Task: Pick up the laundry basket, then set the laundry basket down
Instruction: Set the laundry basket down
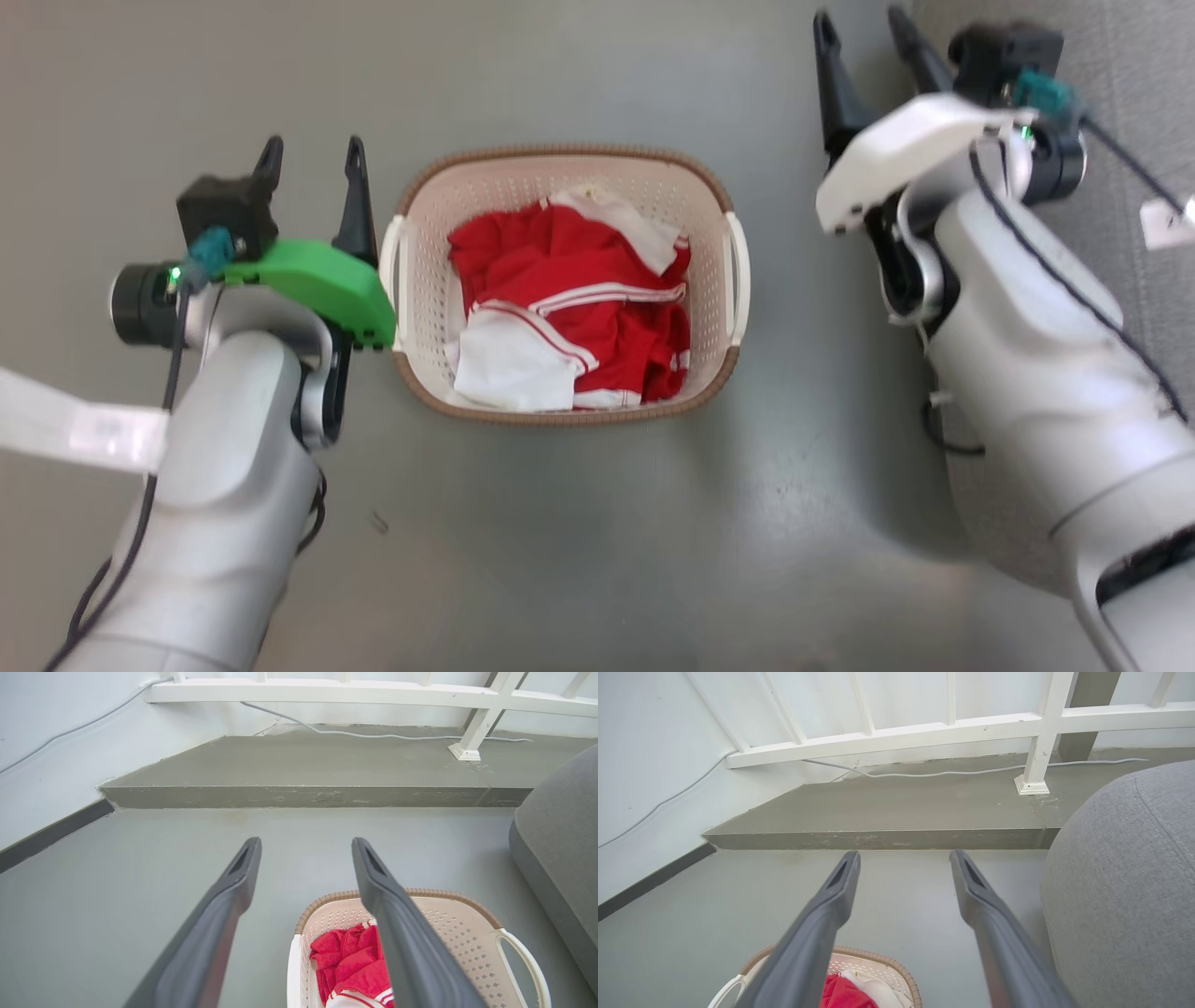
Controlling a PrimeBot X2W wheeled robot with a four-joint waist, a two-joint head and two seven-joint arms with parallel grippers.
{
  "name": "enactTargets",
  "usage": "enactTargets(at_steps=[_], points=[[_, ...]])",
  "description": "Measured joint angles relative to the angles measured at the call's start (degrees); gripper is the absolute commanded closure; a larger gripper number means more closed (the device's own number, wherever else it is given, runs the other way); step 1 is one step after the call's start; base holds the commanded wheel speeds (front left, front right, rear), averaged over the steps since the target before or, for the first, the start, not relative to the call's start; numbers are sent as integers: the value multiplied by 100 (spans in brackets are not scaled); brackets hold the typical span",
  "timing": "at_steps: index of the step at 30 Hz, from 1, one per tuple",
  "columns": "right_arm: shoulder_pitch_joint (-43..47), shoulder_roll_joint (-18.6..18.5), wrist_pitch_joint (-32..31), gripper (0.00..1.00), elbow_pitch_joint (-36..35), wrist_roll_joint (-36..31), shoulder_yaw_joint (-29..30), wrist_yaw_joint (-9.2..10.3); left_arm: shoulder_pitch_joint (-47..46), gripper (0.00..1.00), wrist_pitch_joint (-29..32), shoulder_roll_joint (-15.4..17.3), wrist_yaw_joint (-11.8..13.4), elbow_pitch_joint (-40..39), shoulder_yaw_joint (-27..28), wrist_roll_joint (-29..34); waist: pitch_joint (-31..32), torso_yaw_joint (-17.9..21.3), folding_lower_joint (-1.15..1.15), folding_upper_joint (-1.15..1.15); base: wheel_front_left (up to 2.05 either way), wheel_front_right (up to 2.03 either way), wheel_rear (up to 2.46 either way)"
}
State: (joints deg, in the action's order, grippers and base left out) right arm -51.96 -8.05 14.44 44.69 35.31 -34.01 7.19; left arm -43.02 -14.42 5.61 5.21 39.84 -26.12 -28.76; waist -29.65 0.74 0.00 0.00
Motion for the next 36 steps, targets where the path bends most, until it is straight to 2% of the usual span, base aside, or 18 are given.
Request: enactTargets(at_steps=[12,22,36], points=[[1852,126,0,0,-1221,-811,737,1,1729,0,0,3,86,-1216,524,594,1056,18,0,0,0,0,0],[3242,268,0,0,-1867,-1190,1061,1,2944,0,0,-4,92,-1813,836,862,1867,27,0,0,0,0,0],[4419,381,0,0,-2635,-1573,1372,1,3987,0,0,-65,138,-2568,1230,1021,2582,137,0,0,0,0,0]])
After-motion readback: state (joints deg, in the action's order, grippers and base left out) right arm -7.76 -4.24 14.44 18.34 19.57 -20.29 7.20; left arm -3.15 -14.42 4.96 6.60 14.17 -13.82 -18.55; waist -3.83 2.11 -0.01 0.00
